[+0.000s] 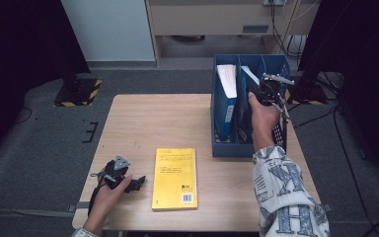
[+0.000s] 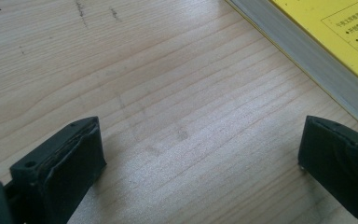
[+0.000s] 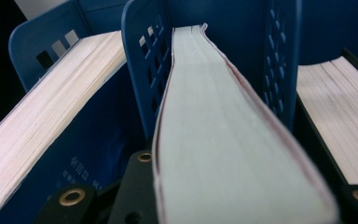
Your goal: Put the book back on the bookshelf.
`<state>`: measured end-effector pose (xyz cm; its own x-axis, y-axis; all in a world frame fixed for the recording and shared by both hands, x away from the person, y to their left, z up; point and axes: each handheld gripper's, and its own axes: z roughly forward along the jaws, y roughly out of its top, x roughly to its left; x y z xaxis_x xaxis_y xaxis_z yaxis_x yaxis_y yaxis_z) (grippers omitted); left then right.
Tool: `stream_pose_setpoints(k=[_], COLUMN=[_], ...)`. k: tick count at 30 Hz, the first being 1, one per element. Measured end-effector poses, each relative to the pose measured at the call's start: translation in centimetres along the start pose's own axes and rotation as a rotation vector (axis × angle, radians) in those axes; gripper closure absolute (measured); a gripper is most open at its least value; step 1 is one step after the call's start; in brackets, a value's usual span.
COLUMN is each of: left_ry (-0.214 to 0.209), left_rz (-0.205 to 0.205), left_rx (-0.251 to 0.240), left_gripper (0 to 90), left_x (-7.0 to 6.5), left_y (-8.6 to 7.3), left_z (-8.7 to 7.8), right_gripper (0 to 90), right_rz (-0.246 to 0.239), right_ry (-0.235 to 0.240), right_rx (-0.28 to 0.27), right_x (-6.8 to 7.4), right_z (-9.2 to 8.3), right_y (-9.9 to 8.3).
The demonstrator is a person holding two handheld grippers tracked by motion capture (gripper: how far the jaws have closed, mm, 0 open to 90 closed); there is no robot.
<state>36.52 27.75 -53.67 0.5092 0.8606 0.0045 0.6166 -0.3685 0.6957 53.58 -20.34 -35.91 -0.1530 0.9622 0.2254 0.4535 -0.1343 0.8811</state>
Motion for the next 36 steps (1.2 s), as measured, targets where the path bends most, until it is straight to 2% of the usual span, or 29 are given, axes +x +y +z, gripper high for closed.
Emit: stream_pose_setpoints(k=[3,9,20,24,28,32,36], left_ry=[0.0,0.0,0.0,-0.001,-0.001,-0.001,-0.001], left_rz=[-0.002,-0.004,-0.004,-0.004,-0.003,-0.003,-0.002], left_rx=[-0.002,0.0,-0.002,-0.001,-0.001,-0.001,-0.003], left_gripper=[0.0,0.0,0.0,0.0,0.0,0.0,0.0], left_x=[0.0,-0.1,-0.1,-0.2,-0.2,-0.2,-0.2], left_y=[0.0,0.0,0.0,0.0,0.0,0.0,0.0], left_z=[0.0,0.0,0.0,0.0,0.0,0.0,0.0], right_gripper=[72.3,71.5,70.7,69.6,66.6,59.1,54.1], right_rz=[-0.015,-0.029,-0.069,-0.066,-0.058,-0.042,-0.088], right_ry=[-0.01,0.0,0.025,0.034,0.044,0.061,0.045], right_rx=[0.023,0.038,0.029,0.016,0.009,0.006,0.006], right_x=[0.1,0.0,0.7,0.7,0.7,0.8,1.1], right_z=[-0.5,-1.8,-3.4,-3.7,-4.0,-4.4,-4.7], right_y=[-0.1,-1.1,-2.9,-3.5,-3.7,-3.5,-2.9])
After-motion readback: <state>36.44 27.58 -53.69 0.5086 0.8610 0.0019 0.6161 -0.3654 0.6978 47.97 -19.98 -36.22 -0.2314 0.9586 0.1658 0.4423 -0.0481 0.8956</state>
